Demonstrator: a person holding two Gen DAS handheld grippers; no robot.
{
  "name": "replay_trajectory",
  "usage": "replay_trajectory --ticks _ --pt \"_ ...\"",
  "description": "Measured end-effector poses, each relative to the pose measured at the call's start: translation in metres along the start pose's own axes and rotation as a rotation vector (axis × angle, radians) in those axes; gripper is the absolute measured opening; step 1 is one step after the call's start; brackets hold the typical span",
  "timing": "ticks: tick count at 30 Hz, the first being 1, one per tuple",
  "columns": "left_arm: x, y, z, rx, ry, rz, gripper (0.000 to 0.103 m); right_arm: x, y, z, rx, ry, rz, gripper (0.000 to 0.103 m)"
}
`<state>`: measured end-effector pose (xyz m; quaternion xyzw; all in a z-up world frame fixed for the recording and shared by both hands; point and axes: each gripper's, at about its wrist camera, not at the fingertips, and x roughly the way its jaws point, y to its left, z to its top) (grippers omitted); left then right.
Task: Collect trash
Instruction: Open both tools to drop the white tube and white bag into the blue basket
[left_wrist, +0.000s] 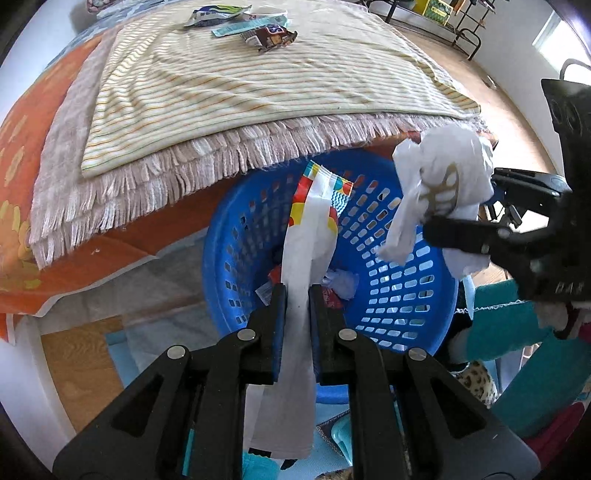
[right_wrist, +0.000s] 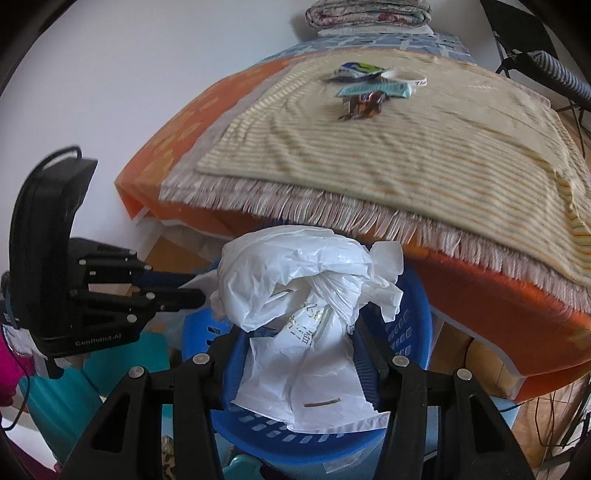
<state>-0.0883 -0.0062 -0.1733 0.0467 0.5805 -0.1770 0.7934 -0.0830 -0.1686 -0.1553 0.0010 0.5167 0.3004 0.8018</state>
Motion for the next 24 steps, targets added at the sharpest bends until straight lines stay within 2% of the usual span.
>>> replay_trajectory --ticks 12,14,18,20,22,24 --pt "0.004 -0.008 0.011 0.015 0.005 -0.004 0.010 0.011 -0.007 -0.005 0.025 0.033 -0.005 0.058" --pt "0.004 -0.008 0.013 0.015 0.005 -0.004 0.014 0.011 -0.008 -0.004 0.026 0.035 -0.008 0.059" --pt "0.004 -0.009 0.014 0.016 0.004 -0.001 0.015 0.012 -0.010 -0.004 0.033 0.033 -0.016 0.065" --pt "0.003 -0.011 0.015 0.020 0.000 0.003 0.022 0.012 -0.011 -0.004 0.040 0.032 -0.021 0.065" --pt "0.002 -0.011 0.016 0.022 -0.012 0.005 0.039 0.012 -0.013 -0.004 0.045 0.030 -0.026 0.070" --pt "0.001 -0.012 0.017 0.024 -0.020 0.009 0.040 0.011 -0.014 -0.003 0.049 0.025 -0.031 0.073"
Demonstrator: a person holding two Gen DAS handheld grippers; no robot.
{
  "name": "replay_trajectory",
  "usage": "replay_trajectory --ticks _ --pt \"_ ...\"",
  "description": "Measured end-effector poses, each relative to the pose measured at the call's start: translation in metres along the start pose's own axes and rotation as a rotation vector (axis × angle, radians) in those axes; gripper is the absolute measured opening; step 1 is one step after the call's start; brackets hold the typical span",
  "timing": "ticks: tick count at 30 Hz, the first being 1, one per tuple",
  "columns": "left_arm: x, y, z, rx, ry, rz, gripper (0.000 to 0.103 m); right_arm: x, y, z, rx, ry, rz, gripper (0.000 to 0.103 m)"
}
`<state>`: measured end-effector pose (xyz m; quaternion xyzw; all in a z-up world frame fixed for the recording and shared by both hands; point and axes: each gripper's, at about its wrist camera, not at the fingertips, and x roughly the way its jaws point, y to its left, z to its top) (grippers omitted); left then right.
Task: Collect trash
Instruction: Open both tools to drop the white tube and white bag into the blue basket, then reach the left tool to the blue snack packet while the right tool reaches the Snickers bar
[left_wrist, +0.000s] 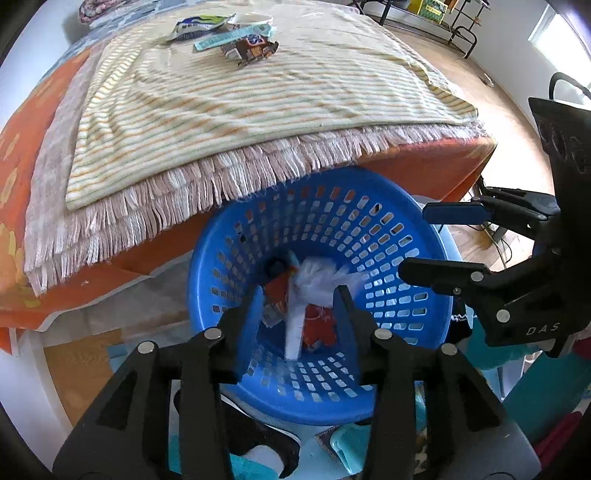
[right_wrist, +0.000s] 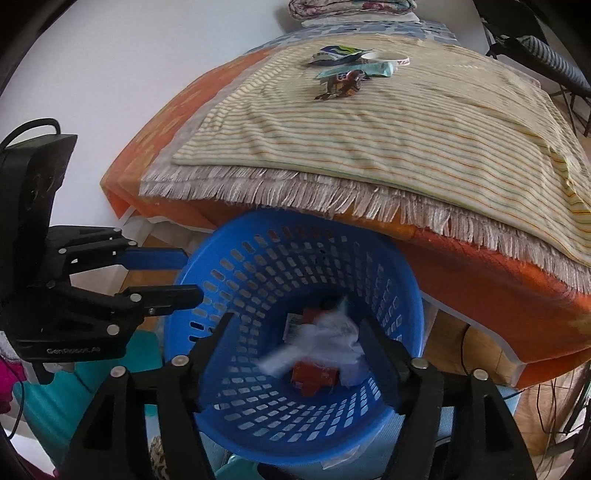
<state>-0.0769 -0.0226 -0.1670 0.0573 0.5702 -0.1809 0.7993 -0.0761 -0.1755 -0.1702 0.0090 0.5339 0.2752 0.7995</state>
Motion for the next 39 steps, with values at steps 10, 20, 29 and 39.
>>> replay_trajectory --ticks 10,20,29,39 --pt "-0.005 0.008 0.006 -0.030 -0.028 0.023 0.060 -0.006 -0.003 0.003 0.009 -0.029 -0.047 0.088" --pt "-0.019 0.025 0.021 -0.101 -0.075 0.034 0.063 -0.017 -0.003 0.012 0.004 -0.072 -0.139 0.099" --pt "-0.035 0.040 0.056 -0.150 -0.133 0.032 0.063 -0.036 -0.009 0.035 0.039 -0.134 -0.147 0.103" --pt "-0.049 0.065 0.104 -0.191 -0.198 0.039 0.070 -0.045 -0.020 0.069 0.057 -0.202 -0.136 0.103"
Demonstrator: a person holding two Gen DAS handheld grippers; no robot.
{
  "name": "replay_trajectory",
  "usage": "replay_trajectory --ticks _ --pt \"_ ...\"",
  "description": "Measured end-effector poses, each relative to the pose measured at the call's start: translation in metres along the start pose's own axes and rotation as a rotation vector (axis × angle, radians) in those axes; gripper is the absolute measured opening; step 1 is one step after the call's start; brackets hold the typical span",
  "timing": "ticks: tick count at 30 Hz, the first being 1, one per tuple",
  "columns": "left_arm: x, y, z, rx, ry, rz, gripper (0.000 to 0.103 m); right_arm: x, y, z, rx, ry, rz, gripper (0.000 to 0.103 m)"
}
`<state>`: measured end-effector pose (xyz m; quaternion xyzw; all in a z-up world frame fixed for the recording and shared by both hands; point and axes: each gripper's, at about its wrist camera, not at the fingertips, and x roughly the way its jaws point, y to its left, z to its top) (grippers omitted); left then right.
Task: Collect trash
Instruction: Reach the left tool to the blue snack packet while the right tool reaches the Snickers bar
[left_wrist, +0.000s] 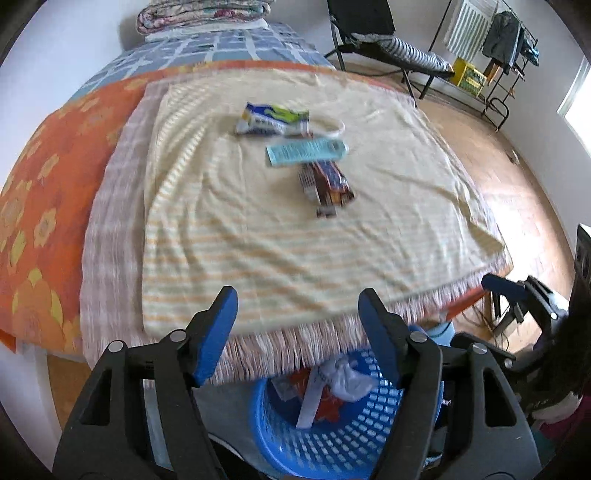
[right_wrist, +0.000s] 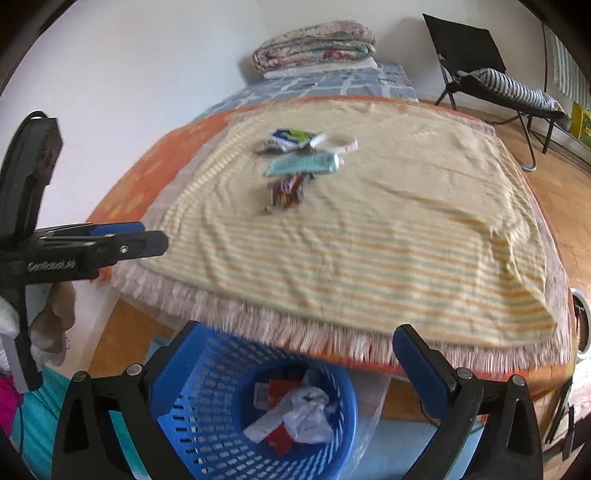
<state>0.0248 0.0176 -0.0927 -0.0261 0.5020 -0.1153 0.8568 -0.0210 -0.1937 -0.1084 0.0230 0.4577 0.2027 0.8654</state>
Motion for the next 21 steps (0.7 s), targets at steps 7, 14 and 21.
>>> replay_trajectory --ticks 7,14,21 --pt "0.011 0.017 0.038 -0.081 -0.024 -0.029 0.070 0.004 -0.002 0.030 -0.060 -0.059 -0.032 0.103" --pt "0.022 0.022 0.069 -0.110 -0.041 -0.021 0.070 0.015 -0.013 0.057 -0.031 -0.052 -0.015 0.103" --pt "0.037 0.031 0.132 -0.106 -0.089 -0.009 0.076 0.030 -0.014 0.078 -0.051 -0.014 0.011 0.102"
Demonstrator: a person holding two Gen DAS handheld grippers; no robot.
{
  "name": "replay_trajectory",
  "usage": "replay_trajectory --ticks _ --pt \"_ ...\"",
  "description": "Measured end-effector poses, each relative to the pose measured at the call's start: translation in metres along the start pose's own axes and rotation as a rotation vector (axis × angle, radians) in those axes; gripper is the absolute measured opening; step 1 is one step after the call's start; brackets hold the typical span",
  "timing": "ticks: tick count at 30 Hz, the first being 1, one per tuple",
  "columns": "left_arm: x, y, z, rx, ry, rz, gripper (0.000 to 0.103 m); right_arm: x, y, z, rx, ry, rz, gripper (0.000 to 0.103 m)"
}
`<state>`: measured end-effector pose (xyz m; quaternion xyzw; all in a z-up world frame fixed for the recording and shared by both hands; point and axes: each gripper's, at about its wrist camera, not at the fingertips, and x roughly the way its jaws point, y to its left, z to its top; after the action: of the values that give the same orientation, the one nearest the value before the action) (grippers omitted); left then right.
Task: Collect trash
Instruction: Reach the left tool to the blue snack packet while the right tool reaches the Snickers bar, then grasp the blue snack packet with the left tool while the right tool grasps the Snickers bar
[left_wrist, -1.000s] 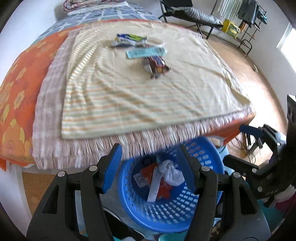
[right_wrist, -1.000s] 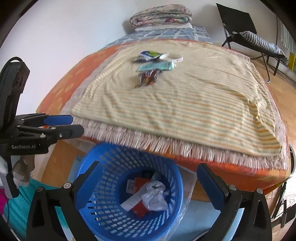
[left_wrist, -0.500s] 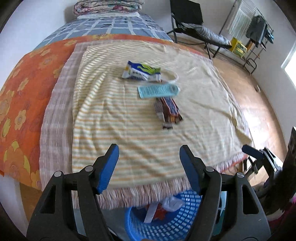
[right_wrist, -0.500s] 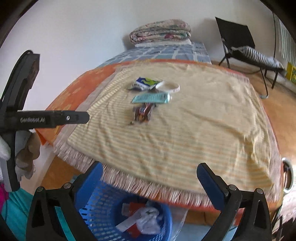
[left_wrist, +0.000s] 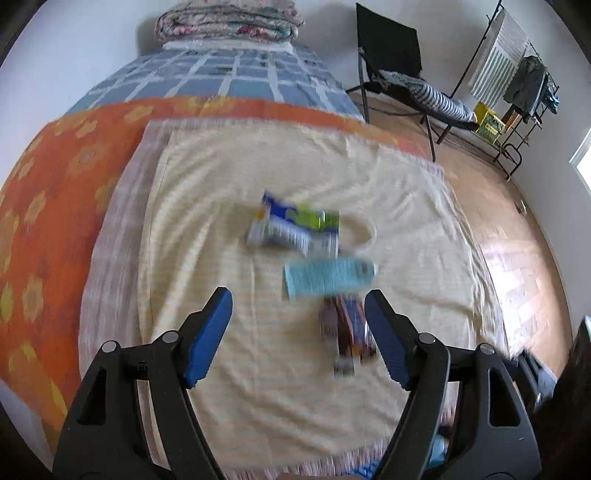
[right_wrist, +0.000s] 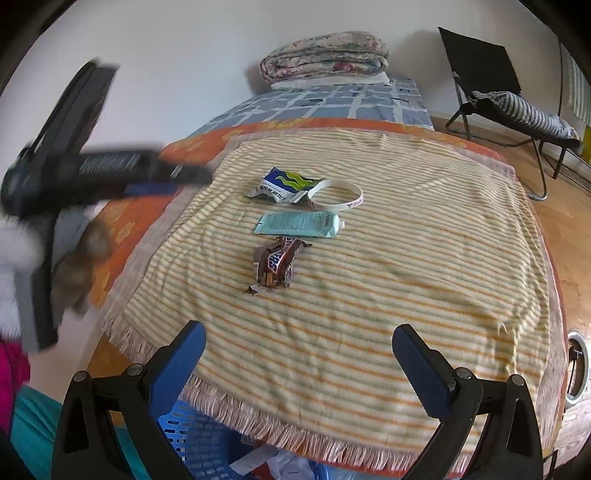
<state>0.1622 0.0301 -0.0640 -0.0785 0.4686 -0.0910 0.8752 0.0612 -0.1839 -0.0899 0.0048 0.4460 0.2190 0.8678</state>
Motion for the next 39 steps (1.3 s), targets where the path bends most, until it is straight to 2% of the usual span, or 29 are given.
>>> replay_trajectory --ticks 3,7,12,17,21,26,29,31,37,39 --pt "0.017 -0.001 0.031 0.034 -0.005 -0.017 0.076 0.007 -0.002 0.005 0.000 0.033 0.020 0.100" --pt "0.053 -0.002 0.061 0.057 0.068 -0.089 0.077 0.013 -0.010 0.007 0.047 0.083 0.065 0.098" --pt "0.097 0.000 0.090 0.044 0.117 -0.101 0.076 0.012 -0.015 0.010 0.060 0.091 0.089 0.098" --pt "0.140 -0.004 0.098 0.057 0.210 -0.161 0.076 0.020 -0.015 0.003 0.074 0.141 0.114 0.096" --pt "0.160 -0.006 0.099 0.091 0.235 -0.102 0.076 0.025 -0.013 0.001 0.058 0.154 0.108 0.095" --pt "0.163 0.015 0.092 -0.016 0.277 -0.146 0.076 0.027 -0.011 0.003 0.066 0.152 0.111 0.095" --pt "0.154 0.020 0.080 -0.004 0.293 -0.154 0.076 0.030 -0.012 0.006 0.076 0.144 0.109 0.094" --pt "0.148 0.019 0.073 0.024 0.296 -0.131 0.077 0.032 -0.012 0.009 0.083 0.141 0.107 0.094" --pt "0.141 -0.004 0.058 0.207 0.257 0.055 0.076 0.045 -0.011 0.020 0.090 0.137 0.088 0.089" --pt "0.144 -0.004 0.056 0.208 0.255 0.076 0.076 0.051 -0.008 0.025 0.078 0.136 0.081 0.088"
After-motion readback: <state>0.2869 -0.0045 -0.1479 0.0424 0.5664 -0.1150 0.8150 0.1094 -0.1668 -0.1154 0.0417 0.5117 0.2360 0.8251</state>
